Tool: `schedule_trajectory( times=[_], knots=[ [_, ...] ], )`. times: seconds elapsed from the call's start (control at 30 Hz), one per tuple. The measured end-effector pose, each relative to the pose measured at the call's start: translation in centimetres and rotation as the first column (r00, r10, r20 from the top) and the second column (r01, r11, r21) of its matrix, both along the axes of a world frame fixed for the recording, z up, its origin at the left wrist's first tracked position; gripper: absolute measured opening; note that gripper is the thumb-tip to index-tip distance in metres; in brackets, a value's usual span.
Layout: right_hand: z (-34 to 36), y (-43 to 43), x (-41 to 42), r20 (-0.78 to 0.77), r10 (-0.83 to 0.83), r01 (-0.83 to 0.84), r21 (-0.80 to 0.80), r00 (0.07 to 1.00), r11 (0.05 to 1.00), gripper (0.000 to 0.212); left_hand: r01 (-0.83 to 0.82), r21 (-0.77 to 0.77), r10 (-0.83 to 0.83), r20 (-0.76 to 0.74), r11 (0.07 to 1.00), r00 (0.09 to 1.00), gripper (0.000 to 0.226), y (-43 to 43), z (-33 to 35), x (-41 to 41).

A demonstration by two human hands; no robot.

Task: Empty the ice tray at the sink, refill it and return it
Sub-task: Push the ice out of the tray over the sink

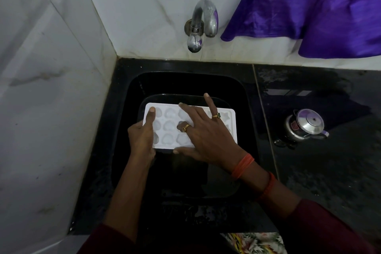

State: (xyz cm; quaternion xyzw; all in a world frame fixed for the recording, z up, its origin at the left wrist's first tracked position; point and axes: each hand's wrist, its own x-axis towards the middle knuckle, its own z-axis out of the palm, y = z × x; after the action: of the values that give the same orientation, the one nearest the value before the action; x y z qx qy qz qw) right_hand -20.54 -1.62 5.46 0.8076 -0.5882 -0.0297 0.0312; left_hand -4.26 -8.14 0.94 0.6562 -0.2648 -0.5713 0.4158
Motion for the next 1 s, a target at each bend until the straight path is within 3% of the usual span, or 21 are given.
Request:
schedule_trajectory(
  times=[1.0],
  knots=[
    [1.7, -0.9, -1.0, -0.079, -0.015, 0.022, 0.090, 0.997, 0.996, 0.078, -0.013, 0.031, 0.013, 0.005, 0.999, 1.000, 0.036, -0.5, 0.0, -0.2]
  ],
)
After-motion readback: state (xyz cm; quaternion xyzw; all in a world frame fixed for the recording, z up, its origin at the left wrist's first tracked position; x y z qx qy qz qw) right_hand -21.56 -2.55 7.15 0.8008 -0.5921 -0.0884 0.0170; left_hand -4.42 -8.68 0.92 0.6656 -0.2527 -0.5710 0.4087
